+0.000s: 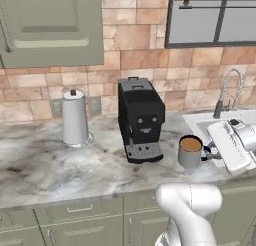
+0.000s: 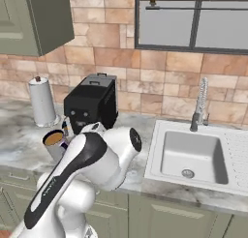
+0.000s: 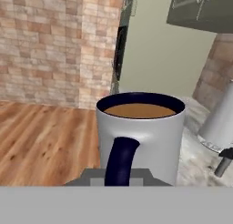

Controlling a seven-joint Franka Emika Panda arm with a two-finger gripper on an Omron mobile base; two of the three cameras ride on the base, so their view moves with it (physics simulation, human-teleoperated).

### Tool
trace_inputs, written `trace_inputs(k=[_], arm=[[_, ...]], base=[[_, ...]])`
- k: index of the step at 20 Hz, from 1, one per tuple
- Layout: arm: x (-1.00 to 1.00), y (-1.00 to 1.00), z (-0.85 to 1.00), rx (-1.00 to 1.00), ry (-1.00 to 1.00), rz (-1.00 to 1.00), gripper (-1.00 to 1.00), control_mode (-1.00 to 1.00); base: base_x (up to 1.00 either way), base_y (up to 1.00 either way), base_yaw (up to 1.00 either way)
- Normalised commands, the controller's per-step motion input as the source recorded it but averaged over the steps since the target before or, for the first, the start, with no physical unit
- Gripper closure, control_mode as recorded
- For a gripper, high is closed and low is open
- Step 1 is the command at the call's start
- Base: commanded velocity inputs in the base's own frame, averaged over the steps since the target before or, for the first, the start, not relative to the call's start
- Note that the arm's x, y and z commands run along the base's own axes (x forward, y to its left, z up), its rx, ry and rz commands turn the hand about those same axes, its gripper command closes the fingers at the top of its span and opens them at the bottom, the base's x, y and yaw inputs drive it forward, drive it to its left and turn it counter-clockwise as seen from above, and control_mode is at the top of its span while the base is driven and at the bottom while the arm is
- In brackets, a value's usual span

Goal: Pick up the brewed coffee from the coffee machine and place it next to the breakfast plate on the dining counter.

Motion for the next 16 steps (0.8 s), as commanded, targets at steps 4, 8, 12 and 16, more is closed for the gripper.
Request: trace_inputs(k=[4,8,12,16], arm=[[0.00,0.00,0.00,0.00,0.00,0.00,1.00,1.00],[0.00,0.00,0.00,0.00,0.00,0.00,1.00,1.00],[0.00,0.00,0.00,0.00,0.00,0.00,1.00,1.00],[0.00,0.00,0.00,0.00,0.00,0.00,1.00,1.00]], base=[[-0.52,0.56,0.66],[-0.32,0.43,0.95],[-0.19,0.15,1.00],[-0.02,0.14,0.98]])
